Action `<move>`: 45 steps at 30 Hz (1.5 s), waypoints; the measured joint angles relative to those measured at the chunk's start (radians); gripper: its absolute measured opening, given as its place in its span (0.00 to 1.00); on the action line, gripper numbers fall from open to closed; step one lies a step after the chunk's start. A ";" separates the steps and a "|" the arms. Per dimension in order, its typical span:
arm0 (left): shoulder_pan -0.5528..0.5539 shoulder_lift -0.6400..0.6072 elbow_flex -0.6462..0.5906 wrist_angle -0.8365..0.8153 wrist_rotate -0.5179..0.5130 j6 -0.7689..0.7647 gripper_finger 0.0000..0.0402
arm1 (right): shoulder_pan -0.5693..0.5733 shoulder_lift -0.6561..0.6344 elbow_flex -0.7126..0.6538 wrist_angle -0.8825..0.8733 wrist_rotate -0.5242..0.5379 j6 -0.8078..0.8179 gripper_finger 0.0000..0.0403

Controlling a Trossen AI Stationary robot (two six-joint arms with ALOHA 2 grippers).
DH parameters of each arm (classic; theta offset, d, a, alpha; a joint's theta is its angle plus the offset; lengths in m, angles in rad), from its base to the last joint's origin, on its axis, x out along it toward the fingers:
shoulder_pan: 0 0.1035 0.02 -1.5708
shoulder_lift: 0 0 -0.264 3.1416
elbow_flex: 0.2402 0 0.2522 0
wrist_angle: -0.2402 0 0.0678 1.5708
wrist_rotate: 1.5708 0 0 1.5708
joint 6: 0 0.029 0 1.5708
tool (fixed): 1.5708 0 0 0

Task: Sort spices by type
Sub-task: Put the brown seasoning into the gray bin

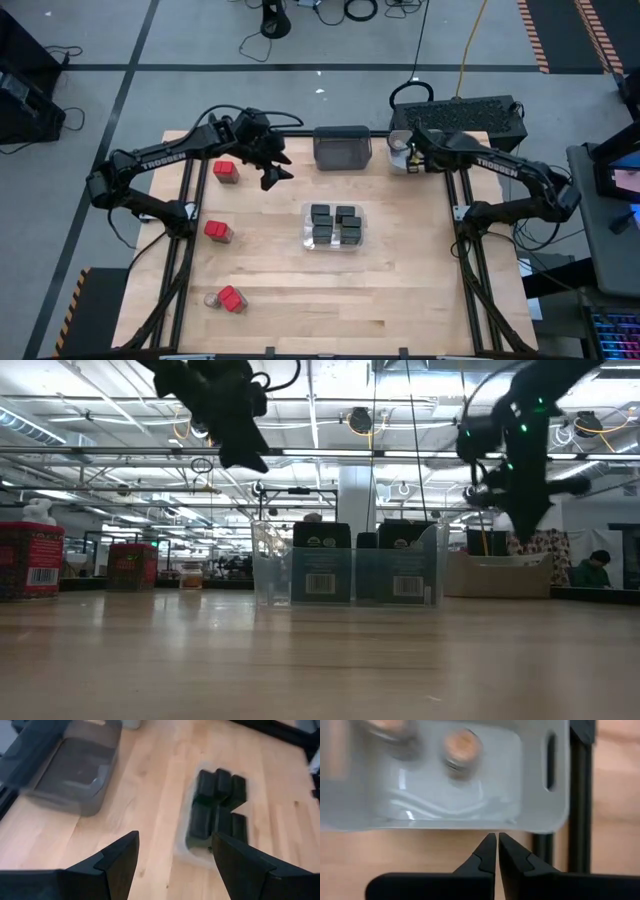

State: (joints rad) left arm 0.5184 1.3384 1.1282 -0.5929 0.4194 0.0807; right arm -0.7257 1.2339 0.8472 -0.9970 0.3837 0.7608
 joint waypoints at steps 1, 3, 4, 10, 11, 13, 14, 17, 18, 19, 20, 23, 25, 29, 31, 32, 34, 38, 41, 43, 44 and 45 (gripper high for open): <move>0.004 0.000 0.000 -0.010 -0.011 -0.002 0.63 | 0.008 0.000 0.026 -0.001 -0.010 -0.015 0.00; 0.015 0.000 0.000 -0.031 -0.051 -0.029 0.63 | 0.023 0.000 0.082 0.006 -0.028 -0.047 0.00; 0.024 0.000 0.000 -0.042 -0.076 -0.045 0.63 | 0.032 0.000 0.113 0.017 -0.035 -0.065 0.00; 0.074 -0.013 0.001 -0.183 -0.212 -0.084 0.63 | 0.082 -0.001 0.266 0.207 -0.157 -0.229 0.00; 0.083 -0.013 0.001 -0.224 -0.230 -0.096 0.63 | 0.089 -0.001 0.282 0.251 -0.177 -0.260 0.00; 0.104 -0.013 0.001 -0.297 -0.262 -0.115 0.63 | 0.103 -0.001 0.300 0.339 -0.216 -0.322 0.00; 0.114 -0.010 0.001 -0.335 -0.277 -0.128 0.63 | 0.110 -0.001 0.305 0.382 -0.235 -0.352 0.00; 0.142 0.000 0.000 -0.421 -0.320 -0.177 0.63 | 0.126 -0.001 0.307 0.495 -0.289 -0.443 0.00; 0.152 0.000 0.000 -0.437 -0.332 -0.185 0.63 | 0.128 -0.001 0.307 0.521 -0.306 -0.471 0.00; 0.162 -0.001 0.000 -0.445 -0.347 -0.194 0.63 | 0.130 0.000 0.307 0.543 -0.323 -0.497 0.00; 0.173 -0.001 0.000 -0.445 -0.364 -0.203 0.63 | 0.132 0.004 0.307 0.564 -0.337 -0.518 0.00; 0.213 0.001 0.000 -0.430 -0.373 -0.228 0.63 | 0.135 0.019 0.306 0.596 -0.375 -0.561 0.01; 0.244 0.011 0.000 -0.429 -0.373 -0.233 0.63 | 0.134 0.032 0.306 0.619 -0.410 -0.592 0.03; 0.305 0.040 0.000 -0.403 -0.373 -0.214 0.63 | 0.134 0.072 0.306 0.647 -0.476 -0.647 0.09; 0.329 0.064 0.000 -0.376 -0.373 -0.174 0.63 | 0.134 0.095 0.306 0.659 -0.493 -0.650 0.13; 0.340 0.077 0.000 -0.369 -0.373 -0.158 0.63 | 0.134 0.107 0.306 0.666 -0.495 -0.645 0.15; 0.361 0.107 0.000 -0.362 -0.372 -0.130 0.63 | 0.134 0.126 0.306 0.676 -0.496 -0.626 0.19; 0.388 0.170 0.000 -0.349 -0.332 -0.051 0.64 | 0.135 0.159 0.306 0.688 -0.496 -0.561 0.25; 0.391 0.217 0.000 -0.324 -0.324 0.002 0.67 | 0.140 0.169 0.306 0.703 -0.496 -0.531 0.28; 0.393 0.245 0.000 -0.298 -0.344 0.027 0.69 | 0.145 0.170 0.306 0.698 -0.496 -0.514 0.30; 0.393 0.257 0.000 -0.293 -0.345 0.038 0.71 | 0.146 0.171 0.306 0.699 -0.497 -0.510 0.30; 0.393 0.268 0.000 -0.292 -0.353 0.050 0.72 | 0.148 0.171 0.306 0.702 -0.498 -0.506 0.30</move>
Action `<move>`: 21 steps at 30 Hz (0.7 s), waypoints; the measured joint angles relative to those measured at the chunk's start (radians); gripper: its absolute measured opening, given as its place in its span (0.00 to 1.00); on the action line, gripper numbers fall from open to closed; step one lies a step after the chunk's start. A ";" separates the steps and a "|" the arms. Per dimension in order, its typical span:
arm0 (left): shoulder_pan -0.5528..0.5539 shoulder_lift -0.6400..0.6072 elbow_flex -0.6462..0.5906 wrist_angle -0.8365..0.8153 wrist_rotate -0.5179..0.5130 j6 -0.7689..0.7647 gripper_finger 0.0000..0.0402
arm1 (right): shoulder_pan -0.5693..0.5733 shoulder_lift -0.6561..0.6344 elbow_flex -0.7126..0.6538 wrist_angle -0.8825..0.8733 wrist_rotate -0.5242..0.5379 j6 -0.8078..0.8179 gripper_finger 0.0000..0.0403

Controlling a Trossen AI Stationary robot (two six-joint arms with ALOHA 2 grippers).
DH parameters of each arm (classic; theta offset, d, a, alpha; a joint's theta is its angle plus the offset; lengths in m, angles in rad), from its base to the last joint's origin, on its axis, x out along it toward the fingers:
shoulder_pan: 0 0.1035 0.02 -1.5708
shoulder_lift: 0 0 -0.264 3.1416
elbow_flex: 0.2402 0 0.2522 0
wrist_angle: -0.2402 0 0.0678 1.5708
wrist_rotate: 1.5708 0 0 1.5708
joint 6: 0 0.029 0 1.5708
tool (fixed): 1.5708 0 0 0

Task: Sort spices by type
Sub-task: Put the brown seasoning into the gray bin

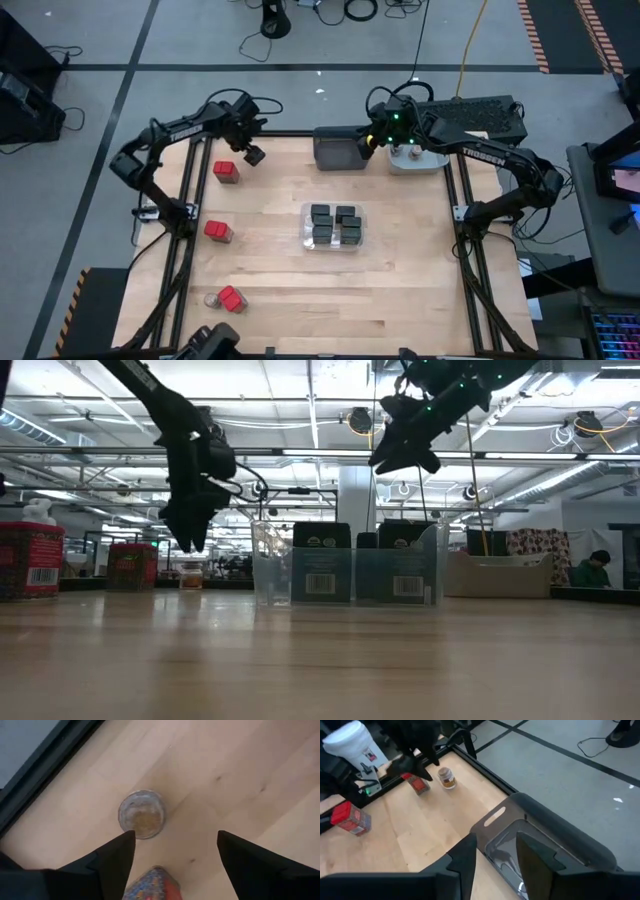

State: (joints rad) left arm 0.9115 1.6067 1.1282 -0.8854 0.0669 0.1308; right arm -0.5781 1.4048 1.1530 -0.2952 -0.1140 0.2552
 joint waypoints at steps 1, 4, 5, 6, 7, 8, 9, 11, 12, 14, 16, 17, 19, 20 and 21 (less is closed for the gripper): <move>0.000 0.012 0.000 0.004 -0.007 0.011 0.73 | 0.002 0.000 0.000 0.001 0.000 0.008 0.31; -0.002 0.044 0.000 0.021 -0.071 0.033 0.78 | 0.004 0.000 0.000 0.000 0.000 0.027 0.30; -0.002 0.053 0.000 0.023 -0.101 0.035 0.79 | 0.004 0.000 0.000 0.000 0.000 0.035 0.30; -0.001 0.062 0.000 0.028 -0.123 0.036 0.80 | 0.005 0.000 0.000 0.001 0.000 0.045 0.30; 0.000 0.070 0.000 0.038 -0.134 0.035 0.81 | 0.005 0.000 0.000 0.000 0.000 0.053 0.30; 0.000 0.079 0.000 0.048 -0.141 0.035 0.81 | 0.005 0.000 0.000 0.000 0.000 0.056 0.30; -0.001 0.085 0.000 0.056 -0.142 0.036 0.81 | 0.005 0.000 0.000 -0.001 0.000 0.058 0.30; -0.002 0.097 0.000 0.075 -0.141 0.036 0.82 | 0.007 0.000 0.000 0.000 0.000 0.064 0.30; -0.002 0.104 0.000 0.086 -0.139 0.038 0.82 | 0.007 0.000 0.000 0.000 0.000 0.066 0.30; -0.001 0.120 0.000 0.102 -0.135 0.040 0.82 | 0.008 0.000 0.000 -0.002 0.000 0.066 0.30; -0.001 0.139 0.000 0.103 -0.132 0.040 0.82 | 0.010 0.000 0.000 -0.002 0.000 0.067 0.30; -0.001 0.150 0.000 0.102 -0.131 0.040 0.82 | 0.010 0.000 0.000 -0.002 0.000 0.067 0.30; -0.001 0.170 0.000 0.100 -0.128 0.040 0.82 | 0.010 0.000 0.000 -0.003 0.000 0.071 0.30; -0.002 0.180 0.000 0.099 -0.126 0.040 0.82 | 0.011 0.000 0.000 -0.003 0.000 0.074 0.30; -0.002 0.187 0.000 0.100 -0.124 0.040 0.82 | 0.011 0.000 0.000 -0.002 0.000 0.074 0.30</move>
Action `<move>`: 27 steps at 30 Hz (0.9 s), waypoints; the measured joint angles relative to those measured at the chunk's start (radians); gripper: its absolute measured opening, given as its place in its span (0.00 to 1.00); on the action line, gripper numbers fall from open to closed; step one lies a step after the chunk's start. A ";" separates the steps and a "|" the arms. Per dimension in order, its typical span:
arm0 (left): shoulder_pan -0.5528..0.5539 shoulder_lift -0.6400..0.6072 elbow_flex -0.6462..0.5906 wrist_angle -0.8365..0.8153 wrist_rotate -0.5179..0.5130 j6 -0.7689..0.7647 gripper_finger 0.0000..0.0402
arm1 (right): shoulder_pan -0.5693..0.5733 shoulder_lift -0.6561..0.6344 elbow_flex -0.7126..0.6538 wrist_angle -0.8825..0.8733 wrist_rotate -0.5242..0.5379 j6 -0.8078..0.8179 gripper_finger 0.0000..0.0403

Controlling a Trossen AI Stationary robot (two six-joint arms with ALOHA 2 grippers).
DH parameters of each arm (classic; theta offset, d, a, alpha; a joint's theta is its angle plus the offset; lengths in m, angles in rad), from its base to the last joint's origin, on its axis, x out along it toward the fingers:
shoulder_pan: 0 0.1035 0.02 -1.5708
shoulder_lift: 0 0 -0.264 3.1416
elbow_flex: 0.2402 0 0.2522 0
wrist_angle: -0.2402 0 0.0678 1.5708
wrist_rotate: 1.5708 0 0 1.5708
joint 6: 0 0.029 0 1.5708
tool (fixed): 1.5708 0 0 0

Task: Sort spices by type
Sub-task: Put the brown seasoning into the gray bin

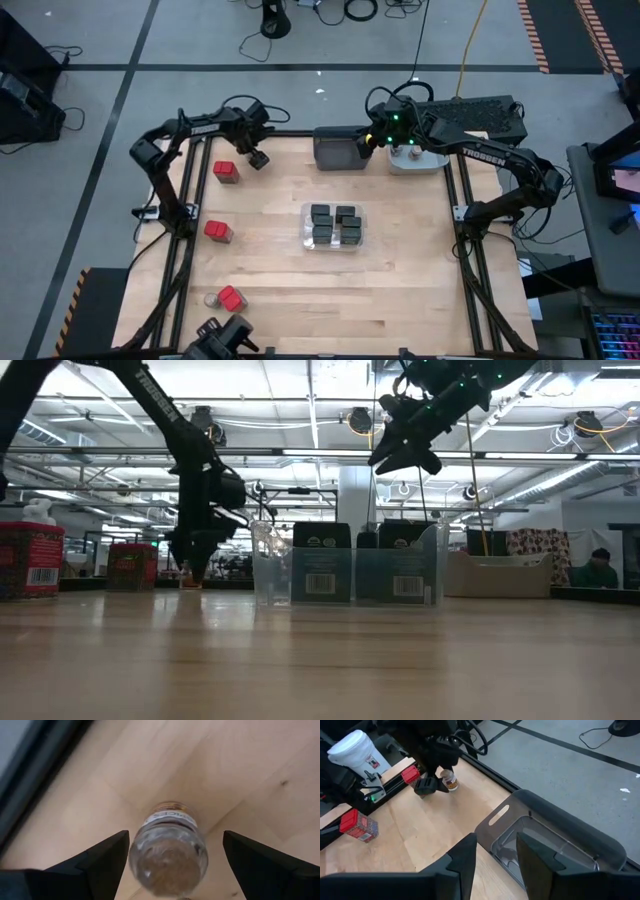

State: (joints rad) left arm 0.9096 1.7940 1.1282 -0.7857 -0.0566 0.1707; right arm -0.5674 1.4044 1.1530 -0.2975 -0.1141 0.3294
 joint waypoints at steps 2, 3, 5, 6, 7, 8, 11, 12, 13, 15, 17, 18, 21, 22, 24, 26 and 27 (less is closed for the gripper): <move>0.001 0.018 0.000 0.000 0.007 0.000 0.82 | 0.000 0.000 0.000 0.000 0.000 0.000 0.30; 0.001 0.027 0.000 -0.001 0.017 0.000 0.82 | 0.000 0.000 0.000 0.000 0.000 0.000 0.30; 0.001 0.041 0.000 -0.007 0.031 0.000 0.82 | 0.000 0.000 0.000 0.000 0.000 0.000 0.30; 0.001 0.047 0.000 -0.012 0.033 0.000 0.81 | 0.000 0.000 0.000 0.000 0.000 0.000 0.30; 0.001 0.051 0.000 -0.016 0.033 -0.002 0.81 | 0.000 0.000 0.000 -0.001 0.000 0.000 0.30; 0.001 0.053 0.000 -0.016 0.034 -0.004 0.81 | 0.000 0.000 0.000 -0.001 0.000 0.000 0.30; 0.001 0.053 0.000 -0.015 0.034 -0.006 0.80 | 0.000 0.000 0.000 -0.002 0.000 0.000 0.30; 0.001 0.053 0.000 -0.013 0.034 -0.007 0.79 | 0.000 0.000 0.000 -0.004 0.000 0.000 0.30; 0.001 0.053 0.000 -0.013 0.035 -0.007 0.78 | 0.000 0.000 0.000 -0.006 0.000 0.000 0.30; 0.001 0.053 0.000 -0.012 0.035 -0.007 0.74 | 0.000 0.000 0.000 -0.011 0.000 0.000 0.30; 0.001 0.053 0.000 -0.005 0.035 -0.007 0.69 | 0.000 0.000 0.000 -0.012 0.000 0.000 0.30; 0.001 0.053 0.000 -0.002 0.035 -0.007 0.67 | 0.000 0.000 0.000 -0.013 0.000 0.000 0.30; 0.001 0.053 0.000 -0.003 0.035 -0.007 0.60 | 0.000 0.000 0.000 -0.018 0.000 0.009 0.30; 0.001 0.053 0.000 -0.003 0.035 -0.007 0.58 | 0.000 0.000 0.000 -0.018 0.000 0.012 0.30; 0.001 0.053 0.000 -0.004 0.038 -0.007 0.54 | 0.000 0.000 0.000 -0.018 0.000 0.023 0.30; 0.001 0.052 0.000 -0.004 0.050 -0.007 0.51 | 0.000 0.000 0.000 -0.019 0.000 0.031 0.30; 0.001 0.052 0.000 -0.004 0.053 -0.007 0.50 | 0.000 0.000 0.000 -0.019 -0.002 0.036 0.30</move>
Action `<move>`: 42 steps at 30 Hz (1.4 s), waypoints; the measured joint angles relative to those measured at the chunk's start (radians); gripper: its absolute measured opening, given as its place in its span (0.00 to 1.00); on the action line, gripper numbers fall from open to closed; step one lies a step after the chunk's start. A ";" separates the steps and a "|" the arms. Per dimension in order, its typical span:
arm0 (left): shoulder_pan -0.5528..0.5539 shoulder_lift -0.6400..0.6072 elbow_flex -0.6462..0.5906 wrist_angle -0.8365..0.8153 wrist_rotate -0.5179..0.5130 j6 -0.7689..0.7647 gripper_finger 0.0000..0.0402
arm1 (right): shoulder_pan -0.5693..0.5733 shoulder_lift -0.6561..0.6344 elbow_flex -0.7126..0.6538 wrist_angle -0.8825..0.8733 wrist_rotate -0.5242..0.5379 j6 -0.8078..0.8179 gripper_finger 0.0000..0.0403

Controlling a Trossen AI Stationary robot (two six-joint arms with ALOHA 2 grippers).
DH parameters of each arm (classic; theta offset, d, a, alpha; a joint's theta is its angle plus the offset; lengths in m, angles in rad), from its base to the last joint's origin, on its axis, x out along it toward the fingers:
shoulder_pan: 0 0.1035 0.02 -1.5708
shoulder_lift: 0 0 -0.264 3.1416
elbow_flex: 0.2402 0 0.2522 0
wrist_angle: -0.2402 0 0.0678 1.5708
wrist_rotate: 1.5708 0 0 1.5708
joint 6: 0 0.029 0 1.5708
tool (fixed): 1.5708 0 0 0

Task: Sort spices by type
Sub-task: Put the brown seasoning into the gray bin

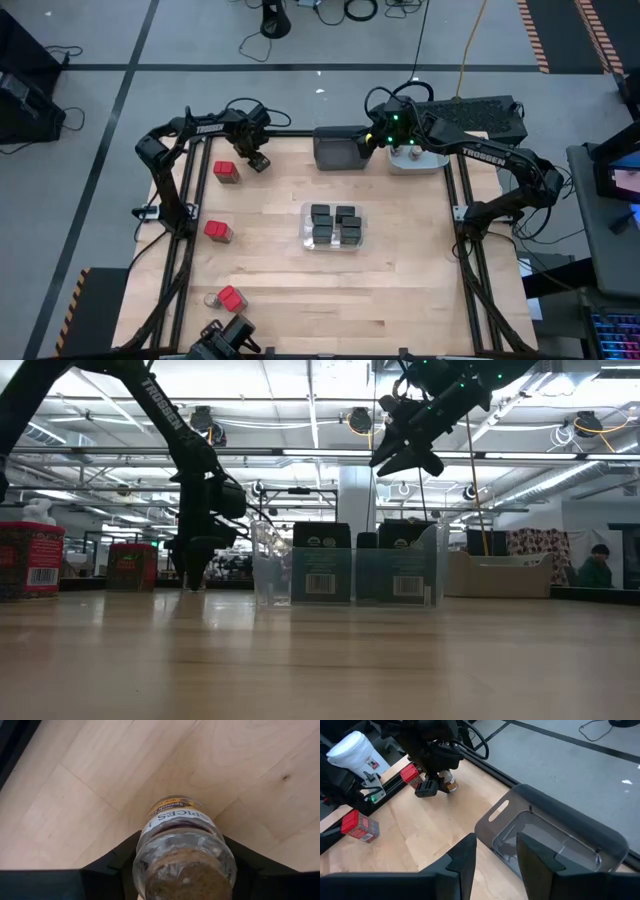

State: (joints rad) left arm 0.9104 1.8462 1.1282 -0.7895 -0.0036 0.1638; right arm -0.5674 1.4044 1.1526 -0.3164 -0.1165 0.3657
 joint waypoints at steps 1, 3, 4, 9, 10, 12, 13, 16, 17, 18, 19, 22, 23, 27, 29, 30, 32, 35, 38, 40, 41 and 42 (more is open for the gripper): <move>0.000 0.000 0.000 0.000 0.001 0.000 0.49 | 0.000 0.000 0.000 0.000 -0.011 0.006 0.30; -0.001 0.000 0.000 0.003 0.003 0.000 0.49 | 0.000 0.000 0.000 0.000 -0.021 0.016 0.30; -0.001 0.000 0.000 0.006 0.003 0.000 0.49 | 0.003 0.000 0.000 -0.001 -0.021 0.016 0.30; -0.001 0.000 0.000 0.037 0.019 0.000 0.50 | 0.028 0.000 0.000 -0.002 -0.021 0.016 0.30; -0.001 0.000 0.000 0.045 0.026 0.000 0.50 | 0.036 0.000 0.000 -0.002 -0.021 0.016 0.30; -0.001 0.000 0.000 0.069 0.032 0.000 0.50 | 0.049 0.000 0.000 -0.002 -0.021 0.016 0.30; -0.001 0.000 0.000 0.079 0.033 0.000 0.50 | 0.056 0.000 0.000 -0.002 -0.021 0.016 0.30; -0.001 0.000 0.000 0.104 0.046 0.007 0.50 | 0.071 0.000 0.000 -0.002 -0.021 0.016 0.30; -0.001 0.000 0.000 0.112 0.061 0.019 0.50 | 0.076 -0.001 0.000 -0.002 -0.021 0.016 0.30; -0.001 0.000 0.000 0.114 0.076 0.028 0.49 | 0.080 -0.001 0.000 -0.003 -0.020 0.016 0.30; -0.003 0.000 0.000 0.114 0.086 0.033 0.49 | 0.083 -0.001 0.000 -0.003 -0.019 0.016 0.30; -0.007 0.000 0.000 0.124 0.100 0.035 0.49 | 0.090 -0.001 0.000 -0.003 -0.016 0.016 0.30; -0.008 0.000 0.000 0.127 0.104 0.038 0.49 | 0.092 -0.001 0.000 -0.003 -0.015 0.016 0.30; -0.017 0.000 0.000 0.127 0.108 0.063 0.49 | 0.092 -0.001 0.000 -0.003 -0.015 0.036 0.30; -0.023 0.000 0.000 0.122 0.112 0.075 0.49 | 0.092 -0.001 0.000 -0.003 -0.015 0.042 0.30; -0.026 0.000 0.000 0.115 0.123 0.082 0.49 | 0.092 -0.001 0.000 -0.003 -0.015 0.042 0.30; -0.033 -0.007 -0.001 0.096 0.161 0.100 0.49 | 0.092 -0.001 0.000 -0.003 -0.015 0.042 0.30; -0.052 -0.027 -0.001 0.078 0.244 0.114 0.49 | 0.097 -0.001 0.000 -0.003 -0.017 0.042 0.30; -0.075 -0.068 -0.001 0.075 0.324 0.123 0.49 | 0.113 -0.001 0.000 -0.003 -0.018 0.033 0.30; -0.088 -0.107 -0.001 0.078 0.365 0.124 0.49 | 0.127 -0.001 0.000 -0.003 -0.021 0.017 0.30; -0.096 -0.127 0.000 0.078 0.388 0.125 0.49 | 0.134 -0.001 0.000 -0.002 -0.021 0.007 0.30; -0.105 -0.150 0.000 0.081 0.423 0.130 0.49 | 0.141 0.000 0.000 0.000 -0.021 -0.006 0.30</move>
State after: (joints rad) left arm 0.8059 1.6959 1.1278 -0.7088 0.4193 0.2942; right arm -0.4263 1.4045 1.1522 -0.3164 -0.1371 0.3595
